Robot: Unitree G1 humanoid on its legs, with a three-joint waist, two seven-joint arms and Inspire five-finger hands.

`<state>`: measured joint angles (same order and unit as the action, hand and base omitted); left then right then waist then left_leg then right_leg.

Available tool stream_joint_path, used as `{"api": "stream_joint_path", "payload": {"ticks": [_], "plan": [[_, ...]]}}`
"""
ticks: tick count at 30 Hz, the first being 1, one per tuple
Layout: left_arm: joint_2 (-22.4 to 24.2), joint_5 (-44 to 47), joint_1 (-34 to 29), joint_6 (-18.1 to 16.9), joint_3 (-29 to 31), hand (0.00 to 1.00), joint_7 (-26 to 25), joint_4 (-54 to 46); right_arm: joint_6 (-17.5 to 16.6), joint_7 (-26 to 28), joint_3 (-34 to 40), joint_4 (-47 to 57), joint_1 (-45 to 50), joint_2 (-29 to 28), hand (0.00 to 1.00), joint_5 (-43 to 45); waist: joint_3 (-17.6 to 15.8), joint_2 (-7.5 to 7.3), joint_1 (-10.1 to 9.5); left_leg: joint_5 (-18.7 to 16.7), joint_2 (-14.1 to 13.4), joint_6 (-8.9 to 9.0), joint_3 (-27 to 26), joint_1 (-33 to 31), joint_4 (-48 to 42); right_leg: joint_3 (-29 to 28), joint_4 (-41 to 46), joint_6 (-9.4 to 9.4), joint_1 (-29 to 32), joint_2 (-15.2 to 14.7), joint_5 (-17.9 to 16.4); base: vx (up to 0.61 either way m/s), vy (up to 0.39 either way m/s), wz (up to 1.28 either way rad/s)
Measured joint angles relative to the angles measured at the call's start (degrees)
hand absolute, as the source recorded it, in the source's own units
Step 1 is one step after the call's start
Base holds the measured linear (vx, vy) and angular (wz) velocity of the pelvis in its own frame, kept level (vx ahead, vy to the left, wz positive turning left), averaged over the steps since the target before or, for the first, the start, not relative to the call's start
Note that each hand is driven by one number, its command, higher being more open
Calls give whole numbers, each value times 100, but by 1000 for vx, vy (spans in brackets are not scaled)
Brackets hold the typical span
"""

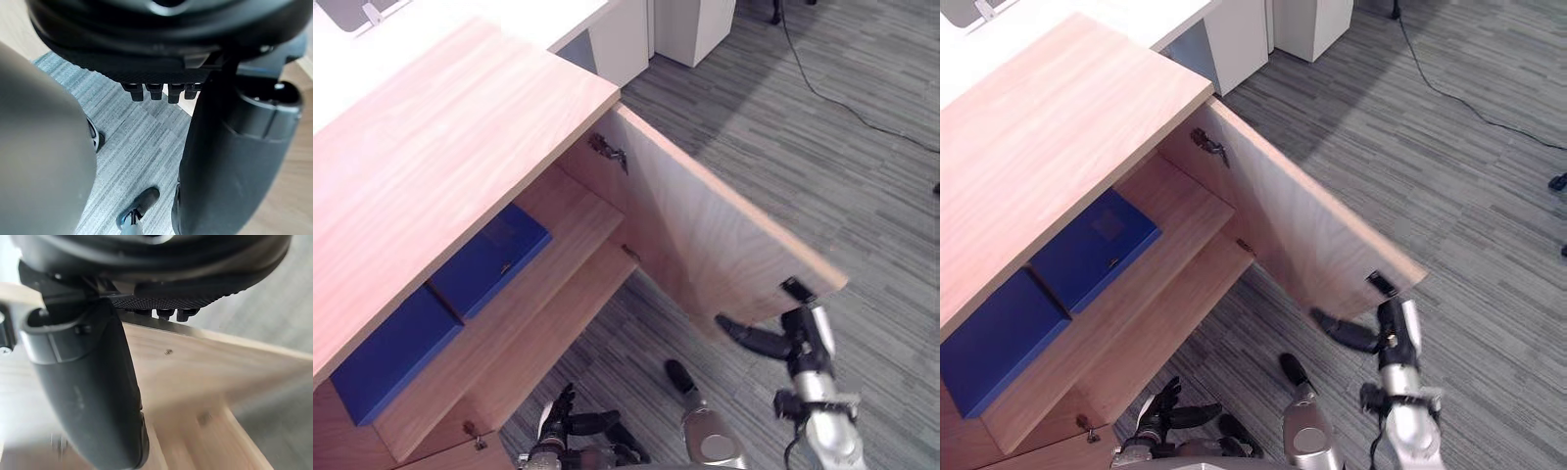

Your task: Walk over to the cabinet, pick up the folder, carry it to the office cabinet, place the folder inside the office cabinet, then close the office cabinet door

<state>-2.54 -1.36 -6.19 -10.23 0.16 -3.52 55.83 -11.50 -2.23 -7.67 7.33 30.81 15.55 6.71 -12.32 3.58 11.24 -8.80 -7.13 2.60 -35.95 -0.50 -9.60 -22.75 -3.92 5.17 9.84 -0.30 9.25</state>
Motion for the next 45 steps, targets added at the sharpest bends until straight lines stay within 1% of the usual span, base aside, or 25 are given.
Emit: {"api": "stream_joint_path", "payload": {"ticks": [3, 5, 6, 7, 9, 10, 12, 14, 15, 17, 18, 19, 20, 21, 22, 23, 25, 27, 31, 34, 37, 38, 39, 42, 45], "plan": [[-89, -151, 82, 23, -45, 100, 19, 140, 1, 457, -702, 49, 370, -9, 100, -7, 81, -158, -6, -3, -31, -2, 137, 3, -81, 126, 17, -8, -90, -11, 4, -43, -47, 18], [-88, -234, 132, 28, -118, 100, 21, 161, 1, 655, -1092, 52, 329, 12, 100, -28, 86, -177, -56, 0, -17, -28, 320, -7, -117, 304, 26, -13, -188, -65, -9, -60, -38, 48], [-106, -295, 187, 21, -180, 100, 23, 242, 6, 725, -1339, 51, 185, 11, 100, -81, 89, -189, -144, 24, 4, -50, 466, 3, -104, 452, 92, -35, -243, -92, -67, -72, -32, 64], [-109, -311, 226, 18, -182, 100, 23, 266, 33, 721, -1439, 41, 97, 14, 100, -149, 92, -198, -170, 47, 25, -63, 564, 6, -91, 555, 130, -36, -283, -115, -110, -74, -28, 78], [-194, -312, 273, 20, -192, 100, 11, 307, 34, 740, -1698, 30, -405, 80, 100, -337, 160, -304, -329, 199, 147, -64, 962, -11, 96, 948, 287, -103, -323, -195, -293, -68, -27, 90], [-240, -312, 274, 23, -203, 100, 8, 310, 34, 727, -1765, 7, -599, 95, 100, -401, 190, -345, -367, 266, 186, -69, 1061, -25, 178, 1060, 299, -105, -322, -237, -329, -49, -25, 89], [-387, -298, 273, 65, -281, 100, -4, 311, 34, 658, -1837, -245, -1309, 94, 100, -507, 271, -478, -541, 496, 302, -102, 1389, -94, 454, 1392, 288, -117, -315, -325, -358, -29, -27, 86], [-455, -300, 286, 81, -286, 100, -38, 277, 34, 527, -1817, -684, -1954, 90, 100, -617, 317, -541, -671, 733, 406, -127, 1712, -144, 730, 1720, 288, -140, -314, -433, -381, -12, -9, 96], [-472, -277, 284, 97, -283, 100, -40, 220, 27, 401, -1698, -1053, -2469, 83, 100, -667, 324, -546, -756, 930, 478, -161, 1996, -187, 956, 2012, 292, -123, -322, -494, -411, -4, 0, 115], [-474, -191, 286, 113, -273, 100, -50, 206, 2, 179, -1494, -1539, -2984, 27, 100, -699, 325, -545, -801, 1108, 533, -193, 2316, -212, 1148, 2332, 285, -67, -373, -530, -407, 0, -1, 107], [-474, -115, 288, 121, -267, 100, -66, 162, -6, -39, -1210, -2039, -3422, -107, 100, -695, 325, -542, -913, 1271, 561, -236, 2592, -205, 1304, 2612, 282, -60, -459, -552, -436, 6, 6, 88], [-476, -82, 274, 121, -265, 100, -85, 118, -6, -115, -1078, -2222, -3572, -163, 100, -696, 325, -541, -964, 1304, 579, -214, 2677, -201, 1361, 2700, 283, -61, -488, -558, -451, 2, 23, 87], [-472, -43, 263, 120, -244, 100, -107, 59, -4, -248, -886, -2497, -3784, -223, 100, -695, 324, -538, -1047, 1382, 602, -244, 2796, -203, 1423, 2819, 281, -59, -517, -570, -467, -3, 25, 68], [-460, -14, 255, 118, -190, 100, -117, 25, -57, -475, -661, -2795, -3952, -253, 100, -671, 316, -522, -1126, 1442, 622, -245, 2972, -225, 1461, 2985, 281, -56, -563, -584, -490, -22, 40, 80], [-454, 79, 210, 119, -131, 100, -143, 2, -113, -676, -244, -3036, -3948, -330, 100, -629, 317, -522, -1102, 1484, 643, -258, 3135, -242, 1461, 3150, 285, -50, -627, -606, -519, -27, 32, 71], [-455, 108, 208, 124, -109, 100, -149, 3, -91, -702, -90, -3222, -4003, -306, 100, -625, 316, -519, -1105, 1500, 659, -256, 3211, -243, 1462, 3228, 285, -49, -665, -621, -529, -48, 41, 69], [-441, 148, 206, 122, -96, 100, -148, -17, 53, -832, 114, -3738, -4142, -81, 100, -554, 297, -430, -1156, 1549, 718, -219, 3544, -311, 1491, 3548, 297, -5, -758, -671, -638, -68, 29, 73], [-413, 254, 168, 123, -15, 100, -151, -60, 74, -926, 274, -3890, -4136, -83, 100, -415, 274, -363, -1160, 1595, 745, -182, 3812, -375, 1494, 3805, 294, -25, -835, -689, -725, -49, 8, 71], [-327, 478, 31, 124, 266, 100, -157, -216, 73, -940, 461, -4217, -4016, -342, 100, -163, 274, -303, -1249, 1609, 770, -164, 4244, -406, 1495, 4277, 280, -29, -1054, -684, -856, -5, -32, 69], [-252, 715, -117, 122, 531, 100, -219, -431, 41, -815, 435, -4620, -3659, -562, 100, -136, 291, -295, -1421, 1657, 811, -118, 4620, -408, 1495, 4666, 291, -19, -1239, -684, -1009, 60, -48, 68], [-155, 1142, -365, 112, 1003, 100, -274, -906, 201, -630, 262, -5611, -3484, -872, 100, -253, 292, -290, -1642, 1745, 921, -142, 5251, -537, 1494, 5346, 350, 8, -1418, -701, -1171, 112, -75, 103], [-156, 1241, -399, 111, 1077, 100, -276, -988, 248, -606, 261, -5732, -3455, -937, 100, -298, 291, -287, -1693, 1752, 940, -135, 5346, -550, 1492, 5464, 371, 2, -1450, -706, -1203, 130, -78, 98], [-163, 1439, -481, 109, 1240, 100, -291, -1167, 342, -561, 262, -5992, -3455, -1059, 100, -423, 290, -285, -1811, 1762, 983, -122, 5509, -565, 1491, 5645, 410, -15, -1513, -719, -1276, 84, -51, 72], [-220, 1625, -672, 101, 1500, 100, -351, -1652, 456, -537, 268, -6208, -3470, -1141, 100, -687, 284, -268, -1952, 1803, 1048, -82, 5810, -588, 1464, 5909, 443, -62, -1674, -730, -1355, 79, -43, 84], [-446, 1721, -841, 96, 1600, 100, -368, -2259, 465, -597, 373, -6209, -3605, -1093, 100, -767, 283, -268, -2002, 1845, 1116, -54, 6080, -649, 1462, 6077, 494, -119, -1758, -755, -1408, 21, -19, 67]]}}
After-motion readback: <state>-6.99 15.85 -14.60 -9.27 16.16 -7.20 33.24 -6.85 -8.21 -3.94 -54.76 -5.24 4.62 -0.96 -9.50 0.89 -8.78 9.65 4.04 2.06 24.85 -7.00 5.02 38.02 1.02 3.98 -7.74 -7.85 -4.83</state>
